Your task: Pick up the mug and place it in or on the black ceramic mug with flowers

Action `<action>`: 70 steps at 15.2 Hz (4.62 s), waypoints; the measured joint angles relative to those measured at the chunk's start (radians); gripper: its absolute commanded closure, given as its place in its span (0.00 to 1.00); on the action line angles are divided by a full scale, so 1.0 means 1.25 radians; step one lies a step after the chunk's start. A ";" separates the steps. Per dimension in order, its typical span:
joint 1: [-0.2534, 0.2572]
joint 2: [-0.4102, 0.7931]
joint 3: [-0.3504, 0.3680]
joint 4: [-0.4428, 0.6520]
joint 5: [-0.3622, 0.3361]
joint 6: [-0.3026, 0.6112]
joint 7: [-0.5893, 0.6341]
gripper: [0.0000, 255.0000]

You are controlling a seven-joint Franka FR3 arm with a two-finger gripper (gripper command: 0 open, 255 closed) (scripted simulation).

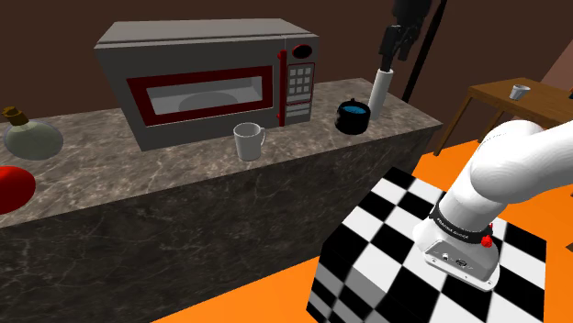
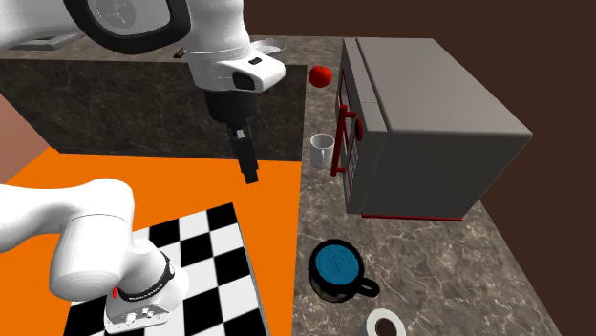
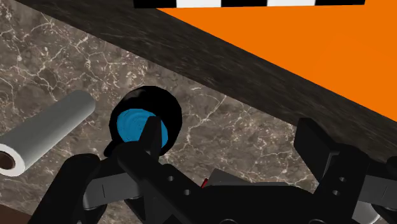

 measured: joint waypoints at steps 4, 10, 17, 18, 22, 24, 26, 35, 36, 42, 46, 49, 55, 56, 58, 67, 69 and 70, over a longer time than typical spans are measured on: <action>0.009 0.042 0.021 0.001 0.016 0.039 0.028 0.00; 0.032 0.156 0.081 0.006 0.052 0.145 0.105 0.00; 0.050 0.325 0.148 0.062 0.068 0.257 0.193 0.00; 0.051 0.355 0.156 0.074 0.067 0.275 0.205 0.00; 0.063 0.458 0.193 0.131 0.058 0.320 0.262 0.00; 0.067 0.510 0.206 0.162 0.049 0.340 0.285 0.00; 0.071 0.572 0.217 0.211 0.034 0.351 0.309 0.00; 0.126 0.846 0.248 0.444 -0.047 0.379 0.425 0.00; 0.134 0.873 0.248 0.465 -0.056 0.384 0.436 0.00; 0.155 0.951 0.244 0.515 -0.080 0.409 0.460 0.00; 0.156 0.968 0.240 0.503 -0.087 0.437 0.465 0.00; 0.155 0.970 0.240 0.502 -0.088 0.440 0.465 0.00; 0.155 0.970 0.240 0.502 -0.088 0.441 0.465 1.00; 0.155 0.970 0.240 0.502 -0.088 0.441 0.465 1.00; 0.155 0.970 0.240 0.502 -0.088 0.441 0.465 1.00; 0.154 0.958 0.242 0.518 -0.082 0.413 0.459 1.00; 0.152 0.947 0.244 0.523 -0.077 0.397 0.455 1.00; 0.153 0.944 0.245 0.532 -0.075 0.386 0.455 1.00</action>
